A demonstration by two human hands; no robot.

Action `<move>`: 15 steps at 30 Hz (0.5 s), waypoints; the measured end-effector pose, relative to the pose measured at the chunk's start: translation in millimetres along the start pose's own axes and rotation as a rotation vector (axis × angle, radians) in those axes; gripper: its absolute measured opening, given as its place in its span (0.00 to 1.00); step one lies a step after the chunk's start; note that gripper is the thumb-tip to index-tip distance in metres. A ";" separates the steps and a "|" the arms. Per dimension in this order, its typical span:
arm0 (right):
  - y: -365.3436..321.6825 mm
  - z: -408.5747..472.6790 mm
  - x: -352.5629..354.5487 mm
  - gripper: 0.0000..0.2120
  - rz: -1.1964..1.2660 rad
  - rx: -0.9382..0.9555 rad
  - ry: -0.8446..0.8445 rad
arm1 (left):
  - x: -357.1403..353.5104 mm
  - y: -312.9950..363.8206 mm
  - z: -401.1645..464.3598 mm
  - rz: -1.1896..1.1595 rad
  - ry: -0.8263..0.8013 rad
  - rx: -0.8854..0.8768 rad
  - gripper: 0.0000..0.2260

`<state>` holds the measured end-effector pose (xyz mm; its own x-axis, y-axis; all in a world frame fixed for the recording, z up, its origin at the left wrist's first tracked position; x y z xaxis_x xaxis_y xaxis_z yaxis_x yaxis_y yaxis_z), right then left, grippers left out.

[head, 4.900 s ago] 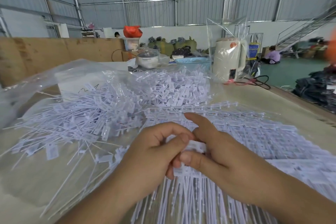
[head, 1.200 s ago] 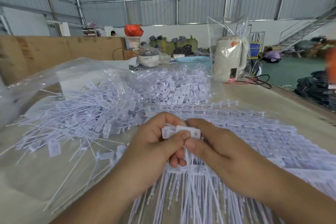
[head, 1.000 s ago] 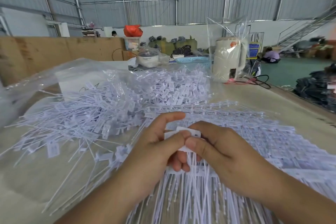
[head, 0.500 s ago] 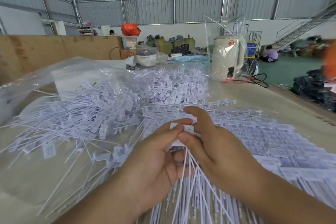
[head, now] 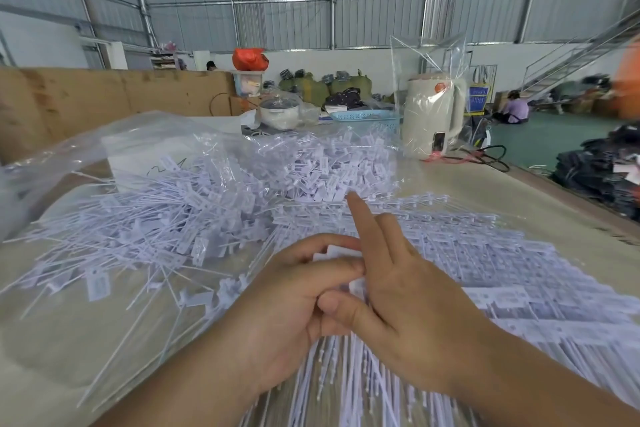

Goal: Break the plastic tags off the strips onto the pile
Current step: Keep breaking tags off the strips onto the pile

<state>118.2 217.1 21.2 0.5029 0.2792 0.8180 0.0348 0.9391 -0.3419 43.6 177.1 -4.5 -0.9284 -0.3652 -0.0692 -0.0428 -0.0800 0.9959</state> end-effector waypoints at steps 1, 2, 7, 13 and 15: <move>0.8 0.1 0.0 0.39 -0.003 -0.003 0.001 | 0.2 -0.8 0.5 -0.011 -0.013 0.003 0.15; 1.5 0.4 -0.2 0.40 -0.003 -0.004 0.000 | 0.5 -0.7 0.8 -0.026 -0.026 0.000 0.15; 10.4 0.4 4.1 0.40 0.129 -0.023 -0.040 | 3.2 6.9 0.6 -0.017 -0.011 -0.053 0.13; 34.7 -3.6 15.1 0.19 0.245 -0.117 -0.212 | 23.6 9.0 2.7 0.006 0.108 -0.051 0.15; 31.9 -4.0 13.0 0.15 0.281 -0.099 -0.227 | 21.8 5.6 3.5 0.077 0.110 -0.048 0.13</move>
<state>129.2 249.9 19.1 0.3007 0.5709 0.7640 0.0118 0.7988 -0.6015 21.8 172.0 -0.2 -0.8818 -0.4716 -0.0014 0.0470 -0.0908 0.9948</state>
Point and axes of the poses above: each hand's wrist, its own z-axis towards the middle knuckle, its own x-axis out of the back of the hand, y = z × x, the point moved 8 cm from there along z, towards the middle knuckle, and after that the axes turned 11 degrees about z, right-handed, at the moved point
